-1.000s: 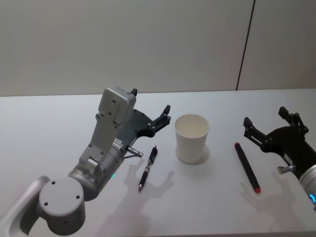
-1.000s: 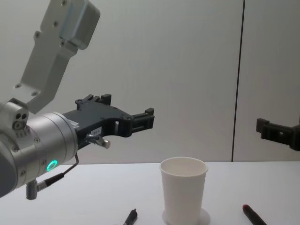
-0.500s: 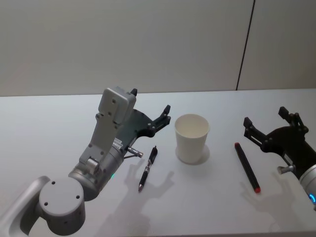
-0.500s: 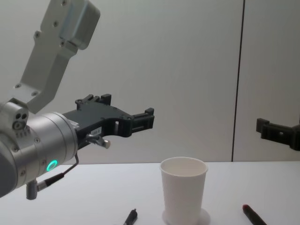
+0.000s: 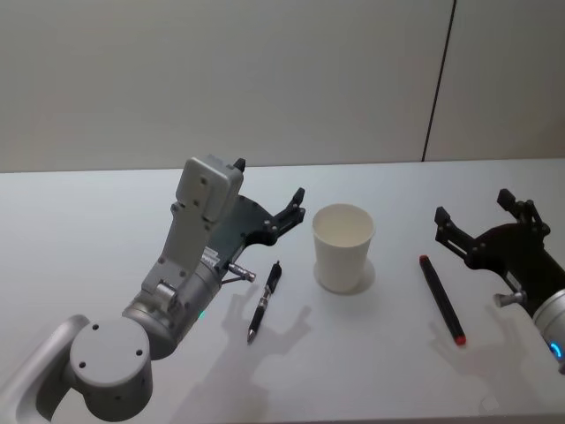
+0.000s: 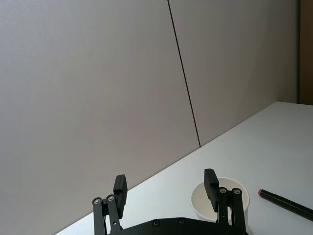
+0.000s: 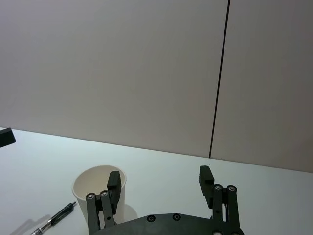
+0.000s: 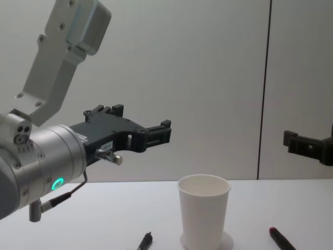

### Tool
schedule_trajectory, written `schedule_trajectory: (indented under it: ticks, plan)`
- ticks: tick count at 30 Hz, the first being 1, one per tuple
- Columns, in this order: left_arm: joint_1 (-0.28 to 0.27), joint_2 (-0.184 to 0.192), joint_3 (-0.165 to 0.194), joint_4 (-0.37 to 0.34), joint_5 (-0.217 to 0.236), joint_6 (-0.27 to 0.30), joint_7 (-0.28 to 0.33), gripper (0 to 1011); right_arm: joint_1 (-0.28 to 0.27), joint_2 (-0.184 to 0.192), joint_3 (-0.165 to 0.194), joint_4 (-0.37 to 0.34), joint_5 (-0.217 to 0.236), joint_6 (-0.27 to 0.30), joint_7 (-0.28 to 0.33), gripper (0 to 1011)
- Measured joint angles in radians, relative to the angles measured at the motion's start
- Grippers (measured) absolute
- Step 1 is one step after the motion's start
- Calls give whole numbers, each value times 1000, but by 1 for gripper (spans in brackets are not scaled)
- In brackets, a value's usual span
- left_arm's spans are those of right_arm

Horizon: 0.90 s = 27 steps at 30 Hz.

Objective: Place the pen into the pen holder.

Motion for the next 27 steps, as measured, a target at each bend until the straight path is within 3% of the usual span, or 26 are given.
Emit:
schedule_trajectory:
  ticks: [27]
  plan:
    - [0, 0, 0, 0, 0, 0, 0, 1003, 96, -74, -4, 127, -5, 205, -78, 1001]
